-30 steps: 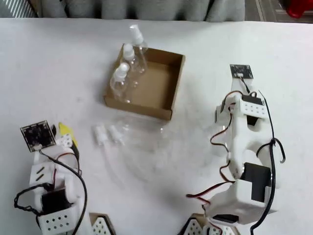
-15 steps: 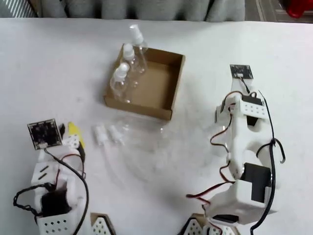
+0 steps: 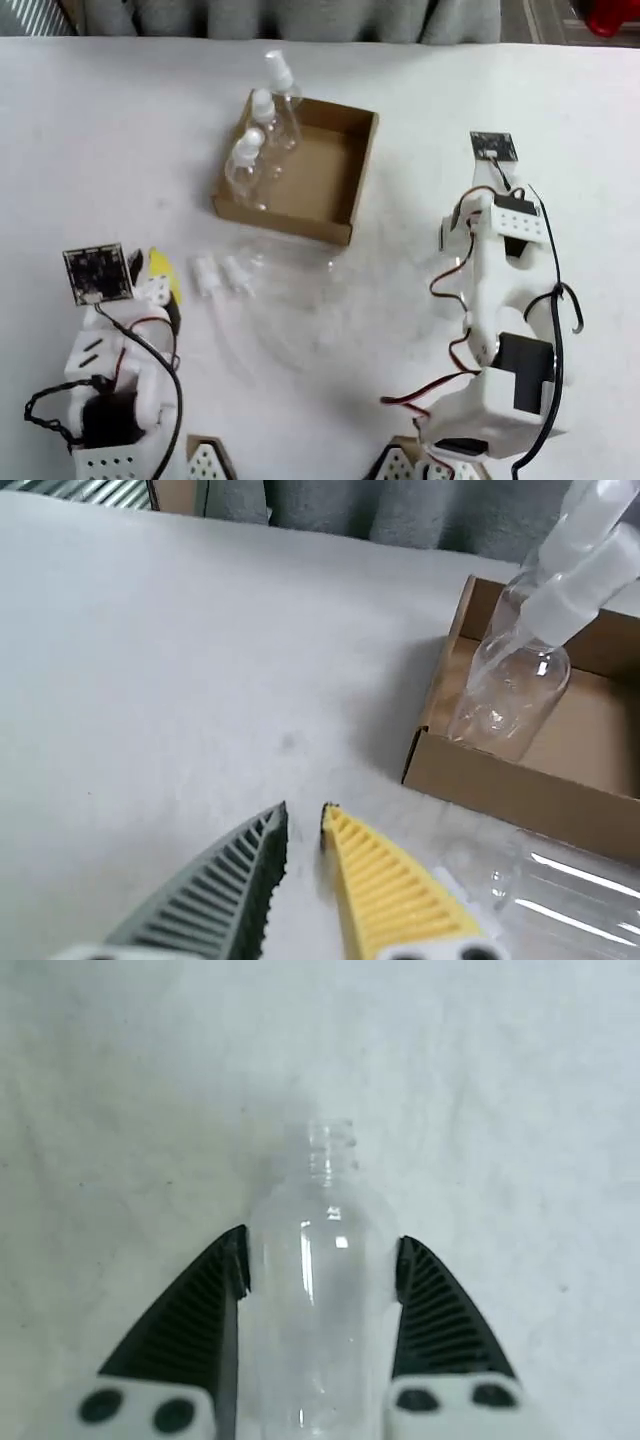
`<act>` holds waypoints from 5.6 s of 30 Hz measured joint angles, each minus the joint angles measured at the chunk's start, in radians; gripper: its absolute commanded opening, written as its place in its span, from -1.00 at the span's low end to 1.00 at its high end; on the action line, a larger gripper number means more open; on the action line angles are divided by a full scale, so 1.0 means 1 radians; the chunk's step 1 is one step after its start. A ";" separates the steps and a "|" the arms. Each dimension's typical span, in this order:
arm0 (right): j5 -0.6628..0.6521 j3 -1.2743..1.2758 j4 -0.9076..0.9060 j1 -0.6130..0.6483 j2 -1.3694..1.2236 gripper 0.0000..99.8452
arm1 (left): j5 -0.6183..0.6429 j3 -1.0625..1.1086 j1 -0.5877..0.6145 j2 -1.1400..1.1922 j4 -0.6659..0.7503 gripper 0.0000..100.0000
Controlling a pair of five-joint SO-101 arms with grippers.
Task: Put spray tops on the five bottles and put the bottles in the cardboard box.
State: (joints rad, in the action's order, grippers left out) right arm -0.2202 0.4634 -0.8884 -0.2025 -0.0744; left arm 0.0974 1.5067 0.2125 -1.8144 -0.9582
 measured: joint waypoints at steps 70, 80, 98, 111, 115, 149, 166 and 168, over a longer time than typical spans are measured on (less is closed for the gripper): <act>-0.009 0.014 0.015 0.000 -0.034 -0.97 | 0.275 -0.832 -0.130 1.781 -0.057 -0.52; -0.009 0.014 0.015 0.000 -0.034 -0.97 | 0.282 -0.822 -0.130 1.781 -0.040 -0.73; -0.009 0.014 0.015 0.000 -0.034 -0.97 | 0.272 -0.764 -0.172 1.749 0.006 -0.96; -0.009 -0.014 -0.172 -0.037 0.276 -0.97 | 0.216 -0.764 -0.175 1.226 -0.161 -0.96; -0.008 -0.014 -0.207 -0.037 0.500 -0.96 | 0.144 -0.764 -0.175 1.086 -0.195 -0.96; 0.264 0.802 0.736 0.675 1.384 -0.97 | 0.127 -0.766 -0.140 0.744 0.651 -0.96; 0.269 1.086 0.809 0.819 1.662 -0.97 | 0.117 -1.428 -0.480 1.007 0.276 -0.96; 0.269 1.099 0.809 0.816 1.683 -0.97 | 0.117 -1.522 -0.483 1.080 0.183 -0.96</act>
State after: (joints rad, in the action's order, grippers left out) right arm 0.0483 1.5620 -0.0798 0.6137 1.6088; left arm 0.2140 -0.0153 -0.2708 -0.7342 -0.7756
